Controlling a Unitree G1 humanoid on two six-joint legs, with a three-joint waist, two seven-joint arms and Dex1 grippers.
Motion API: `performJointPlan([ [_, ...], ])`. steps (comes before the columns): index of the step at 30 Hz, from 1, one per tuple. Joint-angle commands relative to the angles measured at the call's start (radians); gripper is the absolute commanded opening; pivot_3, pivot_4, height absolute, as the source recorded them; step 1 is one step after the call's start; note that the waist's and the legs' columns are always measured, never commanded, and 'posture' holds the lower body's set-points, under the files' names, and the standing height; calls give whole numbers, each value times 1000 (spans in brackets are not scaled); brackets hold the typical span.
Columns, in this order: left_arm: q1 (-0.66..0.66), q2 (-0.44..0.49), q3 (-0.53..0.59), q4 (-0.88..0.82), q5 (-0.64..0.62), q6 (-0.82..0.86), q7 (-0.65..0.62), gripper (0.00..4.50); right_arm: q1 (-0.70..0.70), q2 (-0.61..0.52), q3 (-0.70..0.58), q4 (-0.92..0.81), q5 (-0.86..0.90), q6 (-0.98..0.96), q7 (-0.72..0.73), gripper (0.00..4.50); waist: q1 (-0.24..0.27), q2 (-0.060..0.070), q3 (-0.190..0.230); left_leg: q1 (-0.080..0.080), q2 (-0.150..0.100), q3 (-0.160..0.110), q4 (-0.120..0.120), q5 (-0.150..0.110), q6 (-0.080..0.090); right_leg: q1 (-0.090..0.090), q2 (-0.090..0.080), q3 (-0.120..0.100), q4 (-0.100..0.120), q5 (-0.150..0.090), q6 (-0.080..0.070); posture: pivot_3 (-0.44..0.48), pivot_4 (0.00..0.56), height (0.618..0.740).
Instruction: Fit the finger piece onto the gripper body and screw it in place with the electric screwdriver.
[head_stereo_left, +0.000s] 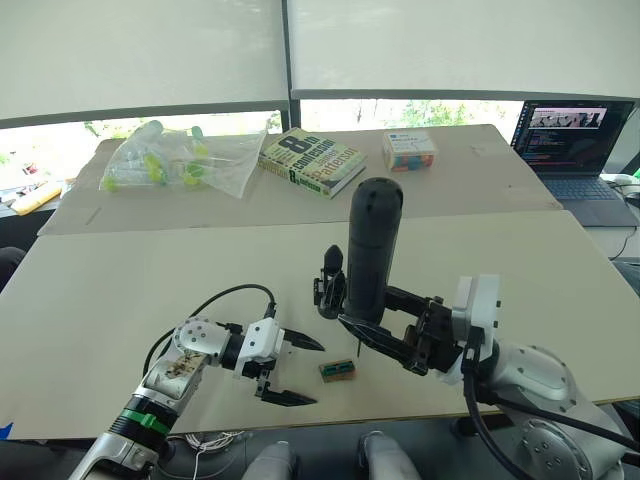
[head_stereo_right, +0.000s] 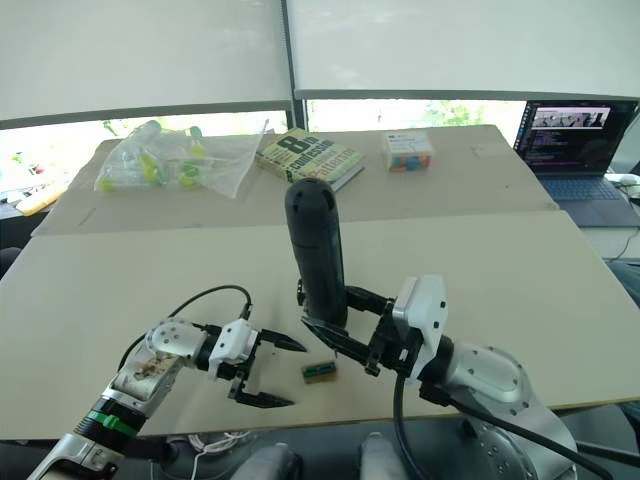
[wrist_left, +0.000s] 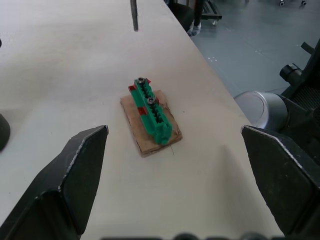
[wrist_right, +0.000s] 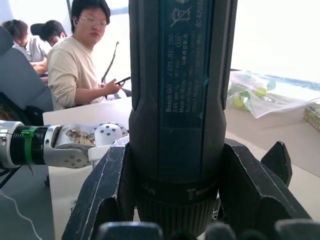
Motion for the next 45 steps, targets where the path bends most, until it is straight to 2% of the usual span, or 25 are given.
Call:
performJointPlan([
  [1,-18,-5,2,-23,4,-2,13,4500,1,4,8,-27,24,-43,-5,1911,0,0,0,0,0,0,0,0,0,0,0,0,0,0,0,0,150,740],
  [22,-14,3,-16,-39,-6,26,13,4500,2,6,86,39,-47,-146,14,1911,0,0,0,0,0,0,0,0,0,0,0,0,0,0,0,0,150,740],
  [35,-18,-12,-19,-26,13,19,39,4500,-3,-12,74,63,-51,-168,30,1911,0,0,0,0,0,0,0,0,0,0,0,0,0,0,0,0,150,740],
  [45,-10,-16,-21,-32,12,28,34,4500,-62,-4,75,186,-63,-209,69,1911,0,0,0,0,0,0,0,0,0,-1,0,0,0,0,0,0,150,740],
])
